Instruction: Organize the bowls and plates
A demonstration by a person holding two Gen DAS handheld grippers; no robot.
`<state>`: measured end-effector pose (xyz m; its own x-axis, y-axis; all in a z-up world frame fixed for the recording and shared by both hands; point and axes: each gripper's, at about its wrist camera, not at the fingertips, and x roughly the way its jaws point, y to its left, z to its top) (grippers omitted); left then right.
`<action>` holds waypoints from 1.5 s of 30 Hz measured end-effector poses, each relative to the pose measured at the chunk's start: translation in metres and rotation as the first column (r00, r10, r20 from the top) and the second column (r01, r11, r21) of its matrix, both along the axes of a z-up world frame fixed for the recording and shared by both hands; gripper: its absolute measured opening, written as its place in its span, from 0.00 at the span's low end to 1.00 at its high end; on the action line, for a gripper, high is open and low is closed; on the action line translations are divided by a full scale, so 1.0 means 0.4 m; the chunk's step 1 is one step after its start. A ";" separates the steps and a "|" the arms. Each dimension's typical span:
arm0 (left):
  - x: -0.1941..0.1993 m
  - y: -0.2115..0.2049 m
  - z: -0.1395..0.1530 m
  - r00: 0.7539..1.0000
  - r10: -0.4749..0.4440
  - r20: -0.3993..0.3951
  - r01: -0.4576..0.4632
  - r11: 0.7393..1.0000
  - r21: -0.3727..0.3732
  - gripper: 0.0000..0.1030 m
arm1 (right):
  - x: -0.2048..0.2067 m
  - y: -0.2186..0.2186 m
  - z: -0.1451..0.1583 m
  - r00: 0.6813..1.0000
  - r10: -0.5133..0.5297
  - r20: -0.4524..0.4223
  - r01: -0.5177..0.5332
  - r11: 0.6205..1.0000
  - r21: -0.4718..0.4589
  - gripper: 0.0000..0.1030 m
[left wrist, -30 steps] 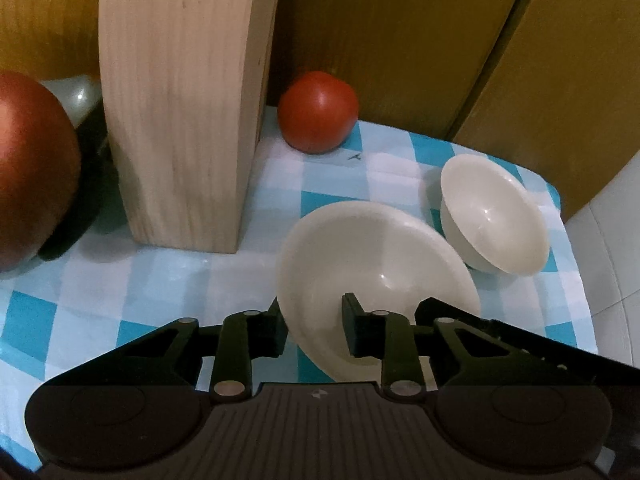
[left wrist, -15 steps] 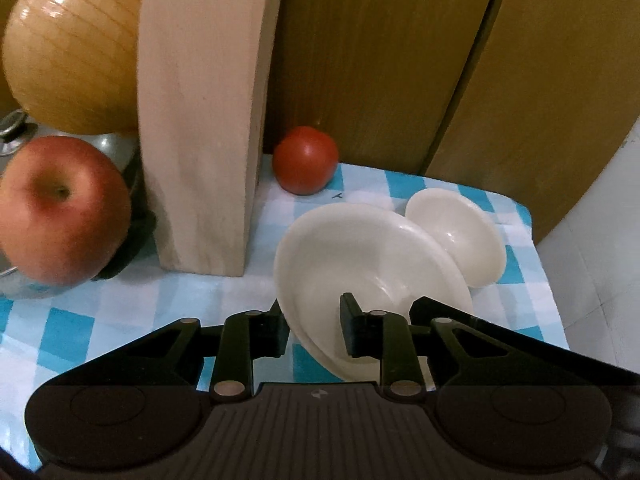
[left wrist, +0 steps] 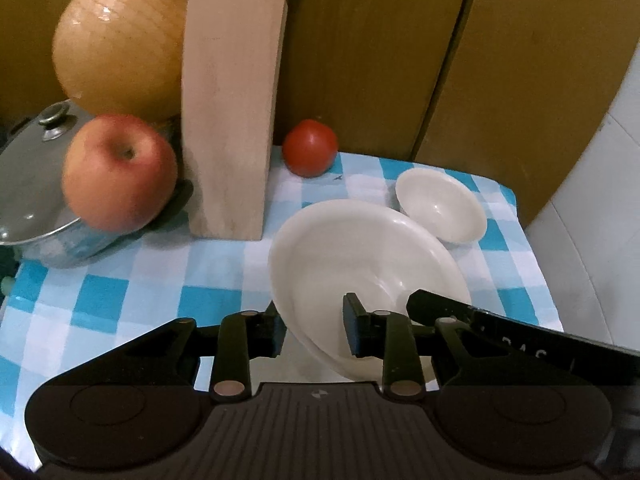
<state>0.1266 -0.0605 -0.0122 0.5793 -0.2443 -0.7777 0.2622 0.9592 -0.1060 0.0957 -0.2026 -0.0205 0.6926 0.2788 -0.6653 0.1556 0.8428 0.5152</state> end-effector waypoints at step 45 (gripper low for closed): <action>-0.069 0.061 -0.055 0.999 -0.010 -0.048 0.015 0.994 0.111 0.37 | -0.073 0.074 -0.030 0.996 0.060 -0.058 -0.066 0.993 -0.099 0.15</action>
<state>0.0988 -0.0362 -0.0342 0.5386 -0.1618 -0.8269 0.2717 0.9623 -0.0113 0.0667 -0.1731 -0.0324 0.6372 0.2504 -0.7288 0.1261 0.8991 0.4192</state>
